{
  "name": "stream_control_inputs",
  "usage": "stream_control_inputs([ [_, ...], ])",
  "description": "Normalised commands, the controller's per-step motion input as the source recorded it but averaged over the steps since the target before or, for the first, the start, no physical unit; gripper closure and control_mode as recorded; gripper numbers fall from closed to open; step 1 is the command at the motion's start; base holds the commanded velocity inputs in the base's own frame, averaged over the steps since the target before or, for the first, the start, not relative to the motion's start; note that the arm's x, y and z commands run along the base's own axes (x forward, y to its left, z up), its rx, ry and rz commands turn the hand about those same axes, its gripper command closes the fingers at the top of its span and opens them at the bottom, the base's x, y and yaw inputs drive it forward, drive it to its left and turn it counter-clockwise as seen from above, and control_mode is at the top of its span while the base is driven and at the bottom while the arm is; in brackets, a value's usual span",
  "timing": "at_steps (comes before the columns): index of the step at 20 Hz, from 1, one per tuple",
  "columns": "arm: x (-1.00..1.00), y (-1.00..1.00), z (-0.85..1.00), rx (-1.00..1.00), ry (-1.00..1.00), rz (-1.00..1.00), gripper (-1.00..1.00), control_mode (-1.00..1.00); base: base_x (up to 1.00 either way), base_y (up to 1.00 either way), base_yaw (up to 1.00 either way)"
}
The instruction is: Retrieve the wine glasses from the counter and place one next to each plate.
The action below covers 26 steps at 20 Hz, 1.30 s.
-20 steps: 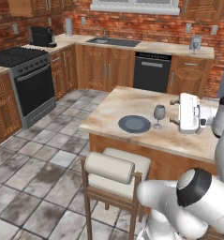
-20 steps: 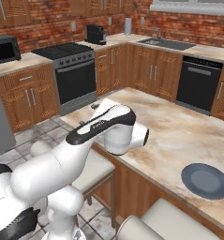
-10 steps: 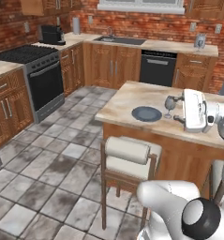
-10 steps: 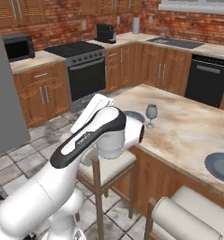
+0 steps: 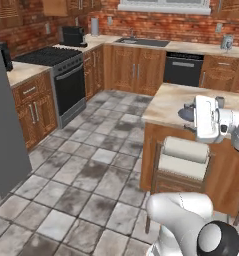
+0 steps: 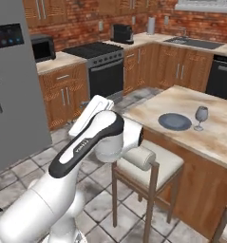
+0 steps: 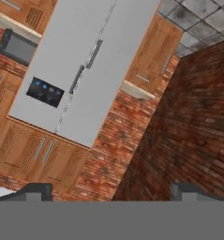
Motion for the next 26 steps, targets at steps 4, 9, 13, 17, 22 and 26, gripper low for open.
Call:
stream_control_inputs([
  [4, 0.0, 0.0, 0.0, 0.0, 0.0, 0.0, -1.0, 1.0, 0.74, 1.0, -0.24],
  [9, 0.0, 0.0, 0.0, 0.0, 0.0, 0.0, -1.0, 1.0, 1.0, 1.0, -0.4],
  [13, 0.0, 0.0, 0.0, 0.0, 0.0, 0.0, -1.0, 1.0, 1.0, 1.0, -0.48],
  [17, 0.0, 0.0, 0.0, 0.0, 0.0, 0.0, -1.0, 1.0, 1.0, 1.0, -0.49],
  [22, 0.0, 0.0, 0.0, 0.0, 0.0, 0.0, -1.0, 1.0, 1.0, 1.0, -0.47],
  [26, 0.0, 0.0, 0.0, 0.0, 0.0, 0.0, -1.0, 1.0, 1.0, 1.0, -0.47],
])
